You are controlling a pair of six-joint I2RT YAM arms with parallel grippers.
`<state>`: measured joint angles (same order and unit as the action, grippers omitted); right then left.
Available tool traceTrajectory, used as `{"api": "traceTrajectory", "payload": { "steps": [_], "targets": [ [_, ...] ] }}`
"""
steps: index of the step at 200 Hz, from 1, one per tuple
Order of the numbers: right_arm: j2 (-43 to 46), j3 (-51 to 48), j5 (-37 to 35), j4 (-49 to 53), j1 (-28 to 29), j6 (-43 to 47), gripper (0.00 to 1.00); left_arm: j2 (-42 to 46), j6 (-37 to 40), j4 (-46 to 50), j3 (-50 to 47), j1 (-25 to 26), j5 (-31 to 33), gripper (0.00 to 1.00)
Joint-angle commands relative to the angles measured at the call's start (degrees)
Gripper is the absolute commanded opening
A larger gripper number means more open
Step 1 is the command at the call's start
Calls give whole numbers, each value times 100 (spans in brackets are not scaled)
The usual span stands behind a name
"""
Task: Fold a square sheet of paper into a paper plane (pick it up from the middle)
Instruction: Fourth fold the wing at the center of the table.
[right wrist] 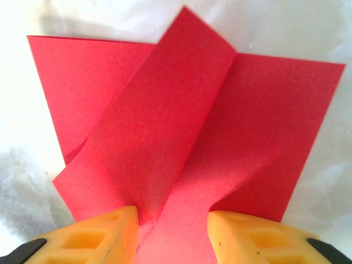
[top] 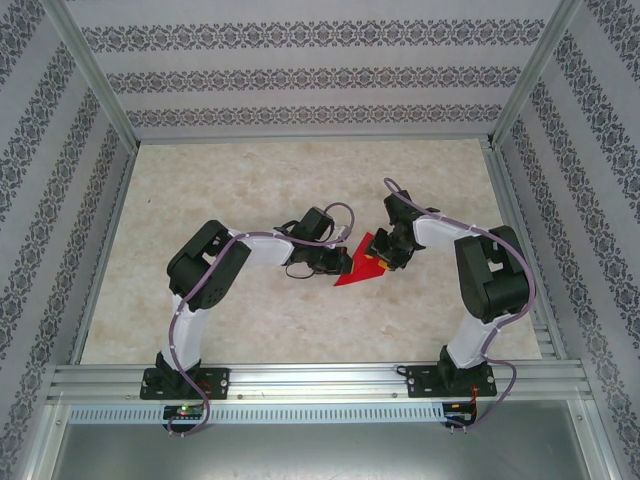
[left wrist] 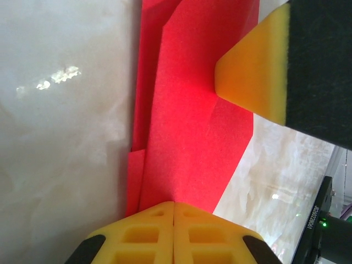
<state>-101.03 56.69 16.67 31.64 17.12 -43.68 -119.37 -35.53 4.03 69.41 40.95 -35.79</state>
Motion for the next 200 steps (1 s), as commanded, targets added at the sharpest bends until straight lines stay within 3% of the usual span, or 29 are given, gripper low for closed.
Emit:
{"api": "traceTrajectory", "payload": {
  "steps": [1,53,74,91,116,154,200],
  "targets": [
    [-135,-266,80,-96,50,246,43,-252,252,884,10,28,620,8],
    [1145,-22,444,-53,11,709,44,-359,310,1148,57,28,735,5],
    [1406,-257,732,-451,69,729,38,-386,328,1208,64,31,766,4],
    [1384,-370,755,-676,212,772,22,-409,337,1219,64,32,792,2],
    [1192,-542,752,-1134,344,712,8,-422,347,1210,69,32,791,0],
    [835,-833,732,-1650,388,559,1,-476,345,1227,72,36,801,0],
    [489,-1035,821,-2082,380,527,0,-532,304,1209,56,36,760,0]
  ]
}}
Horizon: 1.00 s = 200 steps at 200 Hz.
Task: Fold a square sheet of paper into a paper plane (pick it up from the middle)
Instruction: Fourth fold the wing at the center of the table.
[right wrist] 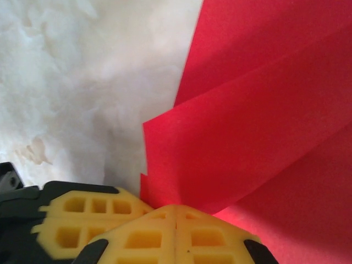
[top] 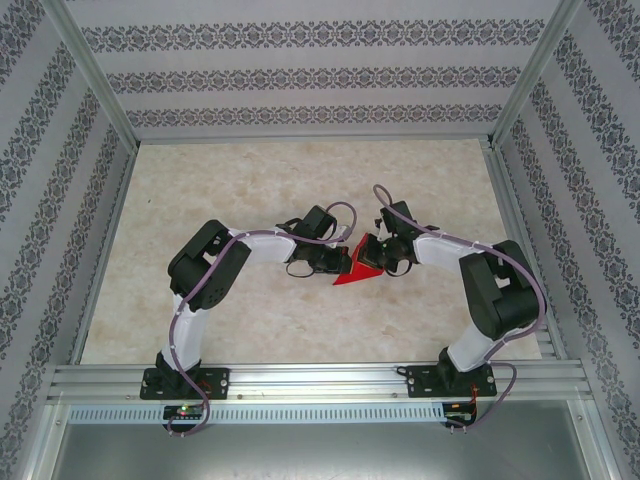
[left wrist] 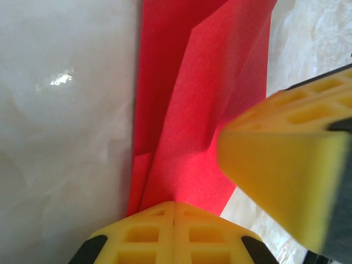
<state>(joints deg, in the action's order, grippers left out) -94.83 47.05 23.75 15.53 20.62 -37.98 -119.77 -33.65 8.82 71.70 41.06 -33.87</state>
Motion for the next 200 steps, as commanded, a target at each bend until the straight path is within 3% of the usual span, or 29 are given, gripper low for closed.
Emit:
{"api": "traceTrajectory", "payload": {
  "steps": [1,76,102,149,200],
  "targets": [
    [-136,-72,121,-480,30,-48,0,-494,114,733,-170,25,566,0],
    [-290,-249,403,-646,-69,1,1,-510,104,818,-105,34,601,0],
    [-397,-222,78,-302,-114,68,2,-494,126,956,-90,38,717,0],
    [-388,-406,-374,-239,-661,128,2,-476,83,1131,-206,34,882,0],
    [-145,-345,-231,-623,-1152,176,2,-475,34,1070,-341,34,868,0]
  ]
}}
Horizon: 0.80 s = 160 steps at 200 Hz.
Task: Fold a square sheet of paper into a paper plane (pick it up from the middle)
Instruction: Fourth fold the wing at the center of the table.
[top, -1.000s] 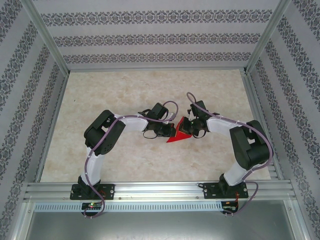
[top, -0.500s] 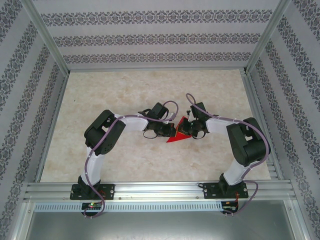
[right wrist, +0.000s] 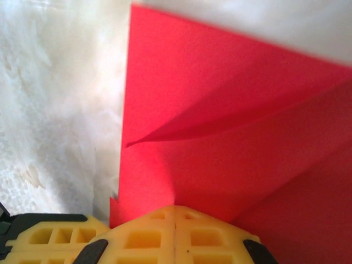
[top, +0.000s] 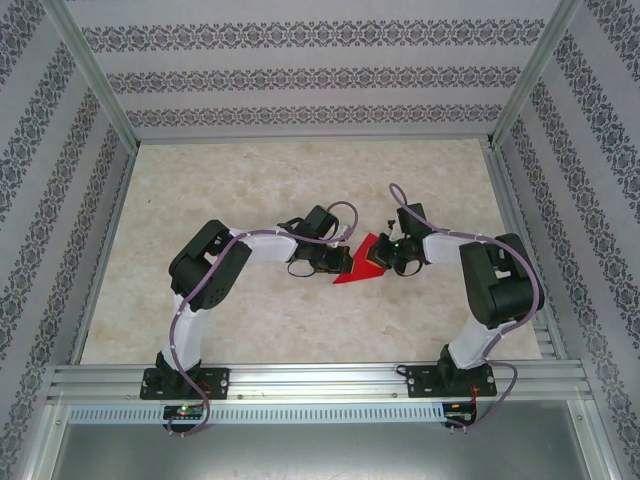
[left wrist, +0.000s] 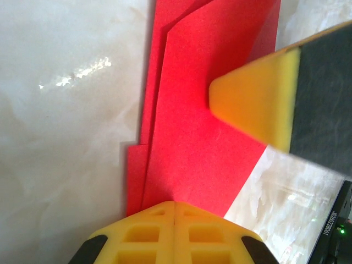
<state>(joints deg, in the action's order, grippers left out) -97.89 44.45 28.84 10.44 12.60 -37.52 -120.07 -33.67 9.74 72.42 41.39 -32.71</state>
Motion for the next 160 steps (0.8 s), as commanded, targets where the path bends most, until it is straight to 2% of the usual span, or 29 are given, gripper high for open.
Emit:
{"api": "traceTrajectory", "payload": {
  "steps": [1,21,42,62,100,122,160],
  "targets": [
    [176,-85,-727,-131,-348,126,2,-446,36,978,-413,1,755,0],
    [512,-150,-303,-513,-281,54,3,-445,37,977,-396,1,732,0],
    [622,-109,-158,-482,82,64,3,-447,50,995,-363,1,721,0],
    [406,-98,-146,-544,379,-34,3,-434,82,1055,-303,1,728,0],
    [-38,-151,-76,-807,428,-171,3,-421,94,1138,-256,1,750,0],
    [-148,-136,-245,-642,241,-107,3,-438,78,1153,-287,1,788,0],
    [-91,-310,-496,-597,-634,-75,3,-422,2,1093,-428,2,802,0]
  ]
}}
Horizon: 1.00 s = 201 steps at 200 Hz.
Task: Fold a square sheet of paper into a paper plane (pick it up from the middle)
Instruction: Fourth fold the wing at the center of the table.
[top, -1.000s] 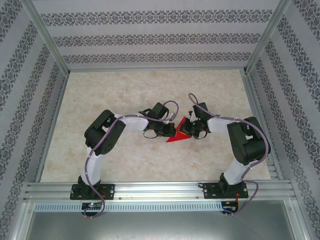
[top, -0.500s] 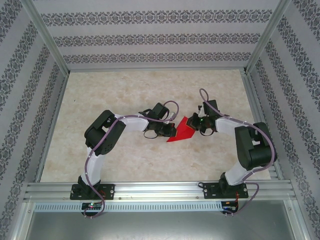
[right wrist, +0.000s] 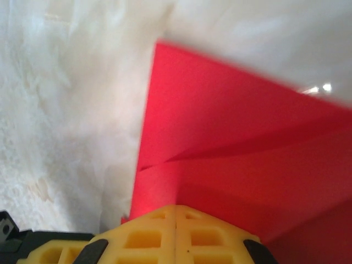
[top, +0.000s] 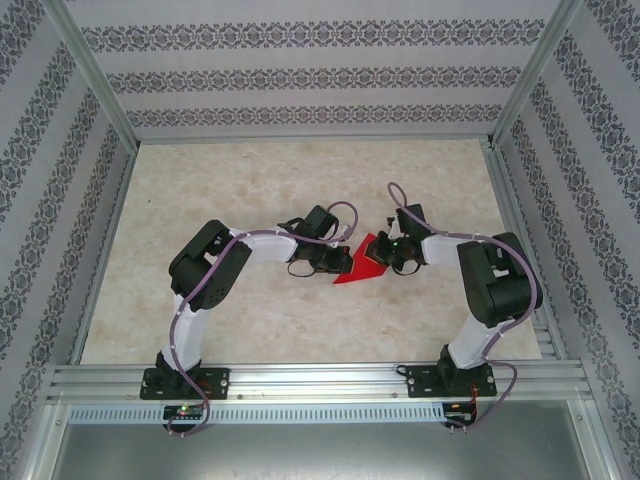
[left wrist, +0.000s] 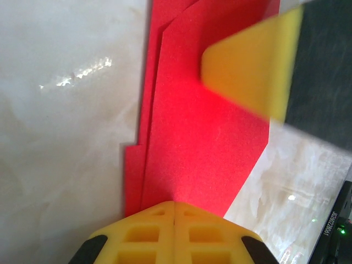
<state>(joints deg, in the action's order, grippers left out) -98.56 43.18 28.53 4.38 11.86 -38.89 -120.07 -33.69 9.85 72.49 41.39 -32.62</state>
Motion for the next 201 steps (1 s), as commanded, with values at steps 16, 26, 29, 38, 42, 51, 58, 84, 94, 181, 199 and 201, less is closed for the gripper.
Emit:
{"api": "traceTrajectory", "payload": {
  "steps": [16,26,29,38,42,51,58,84,94,181,199,201],
  "targets": [
    [4,-217,-279,-181,-829,86,3,-438,-7,1072,-455,1,778,0],
    [4,-182,-259,-219,-908,75,4,-438,-21,1068,-457,3,767,0],
    [4,-145,-267,-191,-911,75,4,-438,-23,1064,-463,-7,766,0],
    [2,-38,-294,-99,-947,75,4,-423,-23,1072,-458,2,767,0],
    [4,-24,-319,-95,-956,66,4,-428,-21,1070,-459,1,769,0],
    [21,17,-374,-89,-979,36,4,-416,-20,1085,-454,1,773,0],
    [29,45,-389,-49,-998,23,4,-415,-20,1090,-457,1,769,0],
    [47,52,-469,-44,-1010,-99,4,-410,-24,1096,-469,1,773,0],
    [48,58,-522,-48,-1010,-179,4,-403,-16,1091,-468,1,759,0],
    [-137,266,-639,135,-821,-462,4,-212,213,1254,-618,1,745,0],
    [-106,331,-845,250,-791,-487,4,-173,232,1266,-659,-6,747,0],
    [-103,347,-877,268,-791,-494,4,-174,232,1266,-662,-7,748,0]
  ]
}}
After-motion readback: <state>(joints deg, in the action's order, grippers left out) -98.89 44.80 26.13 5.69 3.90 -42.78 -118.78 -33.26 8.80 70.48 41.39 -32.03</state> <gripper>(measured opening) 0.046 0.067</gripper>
